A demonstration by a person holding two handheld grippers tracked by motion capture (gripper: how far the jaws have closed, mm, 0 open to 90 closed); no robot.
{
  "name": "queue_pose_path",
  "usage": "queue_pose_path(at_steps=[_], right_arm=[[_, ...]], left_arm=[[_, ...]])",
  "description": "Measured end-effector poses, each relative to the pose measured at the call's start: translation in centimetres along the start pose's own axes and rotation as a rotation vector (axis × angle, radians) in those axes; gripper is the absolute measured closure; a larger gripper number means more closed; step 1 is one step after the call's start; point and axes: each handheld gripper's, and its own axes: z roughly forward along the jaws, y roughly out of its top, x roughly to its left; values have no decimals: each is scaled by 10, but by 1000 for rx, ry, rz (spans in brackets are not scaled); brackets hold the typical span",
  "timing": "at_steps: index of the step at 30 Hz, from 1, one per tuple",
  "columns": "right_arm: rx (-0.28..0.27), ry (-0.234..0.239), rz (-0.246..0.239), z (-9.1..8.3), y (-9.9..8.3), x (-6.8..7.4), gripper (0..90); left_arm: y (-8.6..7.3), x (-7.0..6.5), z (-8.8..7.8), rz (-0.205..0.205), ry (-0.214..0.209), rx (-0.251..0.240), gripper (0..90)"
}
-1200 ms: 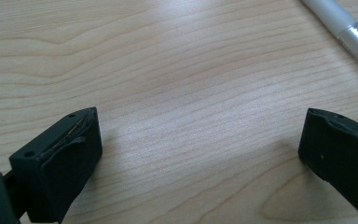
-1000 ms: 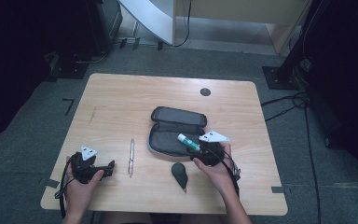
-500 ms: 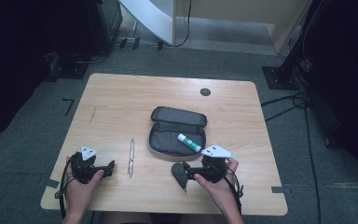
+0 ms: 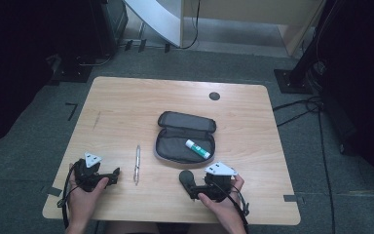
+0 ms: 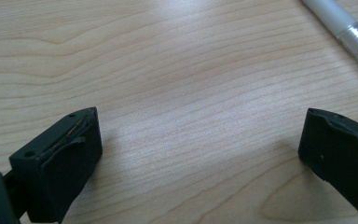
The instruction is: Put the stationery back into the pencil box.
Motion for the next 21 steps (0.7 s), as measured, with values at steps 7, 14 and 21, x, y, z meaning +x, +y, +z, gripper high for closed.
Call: queue_pose_path(at_steps=[7,14,21], right_arm=[[14,4,-17,8,-7,9,32],[26,-8,-23,21,-8,15,117],[54,-7,-33,36,-9,18,153]], left_arm=[[0,0,0,0,0,0,0],[0,0,0,0,0,0,0],[0,0,0,0,0,0,0]])
